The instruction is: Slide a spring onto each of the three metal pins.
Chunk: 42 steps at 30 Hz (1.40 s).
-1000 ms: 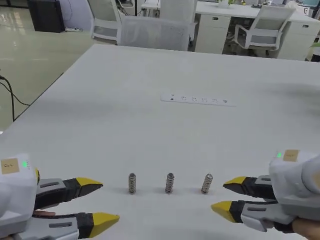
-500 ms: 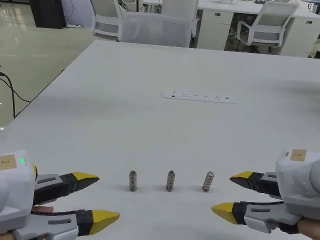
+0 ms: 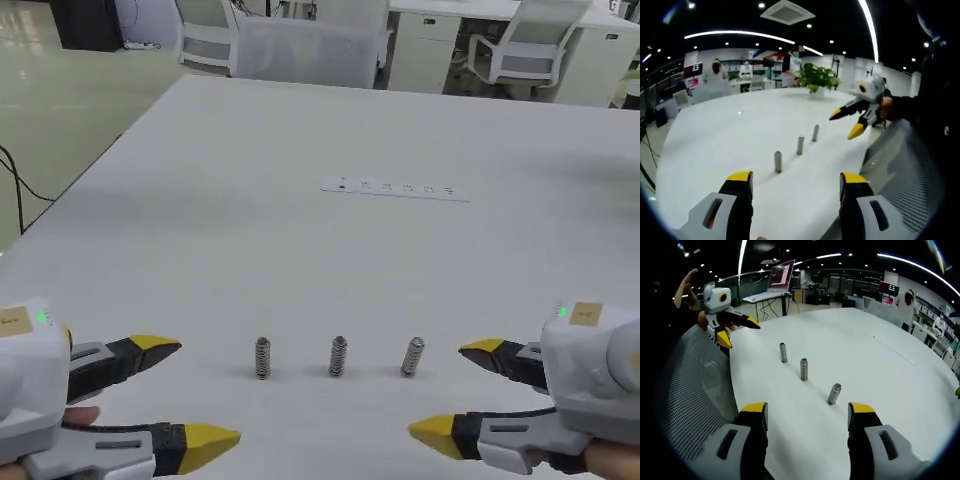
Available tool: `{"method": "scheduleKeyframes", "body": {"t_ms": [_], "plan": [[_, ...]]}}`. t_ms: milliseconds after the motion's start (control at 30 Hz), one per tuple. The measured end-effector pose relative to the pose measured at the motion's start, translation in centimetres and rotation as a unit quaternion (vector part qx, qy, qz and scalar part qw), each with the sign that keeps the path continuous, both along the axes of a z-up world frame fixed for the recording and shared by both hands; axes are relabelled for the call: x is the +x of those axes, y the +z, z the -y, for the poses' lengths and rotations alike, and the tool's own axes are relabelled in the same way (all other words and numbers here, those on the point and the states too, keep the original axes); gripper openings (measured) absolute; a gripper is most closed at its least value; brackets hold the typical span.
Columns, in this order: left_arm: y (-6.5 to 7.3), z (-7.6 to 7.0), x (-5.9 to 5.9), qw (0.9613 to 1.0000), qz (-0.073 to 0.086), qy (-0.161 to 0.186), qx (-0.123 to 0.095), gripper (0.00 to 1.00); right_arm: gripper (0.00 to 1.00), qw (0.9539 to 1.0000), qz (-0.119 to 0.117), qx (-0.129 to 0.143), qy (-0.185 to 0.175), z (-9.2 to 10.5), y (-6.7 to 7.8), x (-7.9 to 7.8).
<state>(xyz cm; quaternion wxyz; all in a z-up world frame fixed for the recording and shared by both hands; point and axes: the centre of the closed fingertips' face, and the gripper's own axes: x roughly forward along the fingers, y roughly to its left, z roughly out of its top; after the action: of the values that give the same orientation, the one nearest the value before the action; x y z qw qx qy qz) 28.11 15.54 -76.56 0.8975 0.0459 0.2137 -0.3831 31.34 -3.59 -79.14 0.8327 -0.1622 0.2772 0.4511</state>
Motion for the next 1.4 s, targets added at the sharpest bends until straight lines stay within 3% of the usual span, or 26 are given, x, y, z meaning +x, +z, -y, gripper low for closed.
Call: {"method": "scheduleKeyframes", "body": {"t_ms": [200,300,700,1100,1400], "plan": [[-0.2,0.0,-0.1,1.0,-0.006,0.001,0.0,0.71,0.7,0.9993,0.011,0.036,0.004,-0.3,0.4,-0.2],[-0.1,0.0,0.0,1.0,-0.007,0.004,-0.003,0.72,0.75,0.9988,0.004,0.048,-0.004,-0.1,0.3,-0.1],[-0.2,-0.3,0.3,0.9997,-0.011,0.017,-0.012,0.73,0.78,0.9983,-0.006,0.058,-0.01,0.0,-0.2,-1.0],[-0.3,-0.9,0.6,0.9992,-0.014,0.037,-0.013,0.73,0.79,0.9982,-0.001,0.06,-0.006,-0.6,0.2,-1.1],[-0.5,-0.8,0.5,0.9993,-0.017,0.032,-0.01,0.72,0.79,0.9982,-0.003,0.06,-0.008,-0.5,0.2,-1.1]]}}
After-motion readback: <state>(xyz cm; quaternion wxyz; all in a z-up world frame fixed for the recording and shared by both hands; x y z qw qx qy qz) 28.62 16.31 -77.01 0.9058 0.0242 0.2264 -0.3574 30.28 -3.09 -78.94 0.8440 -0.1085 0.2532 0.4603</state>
